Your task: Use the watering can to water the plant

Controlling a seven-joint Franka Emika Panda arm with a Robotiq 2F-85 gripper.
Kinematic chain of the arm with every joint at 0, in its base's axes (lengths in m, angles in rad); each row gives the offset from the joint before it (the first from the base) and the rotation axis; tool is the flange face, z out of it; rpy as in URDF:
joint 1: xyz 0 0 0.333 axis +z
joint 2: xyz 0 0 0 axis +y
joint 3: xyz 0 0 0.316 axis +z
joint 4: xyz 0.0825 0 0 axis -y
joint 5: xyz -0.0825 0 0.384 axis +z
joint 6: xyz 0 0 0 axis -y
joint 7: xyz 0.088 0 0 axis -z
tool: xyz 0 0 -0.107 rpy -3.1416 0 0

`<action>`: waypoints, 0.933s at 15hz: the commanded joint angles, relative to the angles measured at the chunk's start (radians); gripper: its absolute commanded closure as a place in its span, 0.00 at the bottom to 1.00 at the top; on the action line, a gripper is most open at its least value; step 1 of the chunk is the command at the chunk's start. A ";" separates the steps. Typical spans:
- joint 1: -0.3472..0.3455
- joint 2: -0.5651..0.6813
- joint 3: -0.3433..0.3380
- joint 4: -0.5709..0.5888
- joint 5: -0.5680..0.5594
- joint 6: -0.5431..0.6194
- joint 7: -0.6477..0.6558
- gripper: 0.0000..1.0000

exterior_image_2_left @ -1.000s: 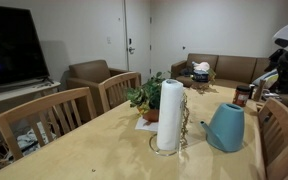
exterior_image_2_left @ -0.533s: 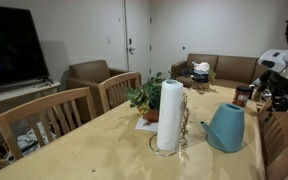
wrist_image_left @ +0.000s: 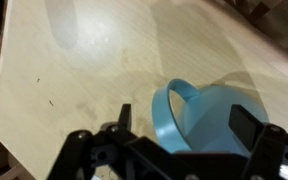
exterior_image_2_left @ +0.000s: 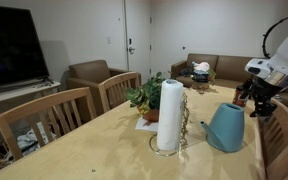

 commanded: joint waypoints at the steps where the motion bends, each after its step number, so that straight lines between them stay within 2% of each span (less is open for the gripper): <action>1: -0.011 0.051 -0.008 0.067 -0.039 0.061 -0.003 0.00; 6: -0.018 0.094 -0.015 0.143 -0.108 0.090 0.012 0.00; 12: -0.047 0.172 -0.014 0.202 -0.126 0.168 0.004 0.00; 14: -0.036 0.175 -0.034 0.244 -0.200 0.188 0.035 0.00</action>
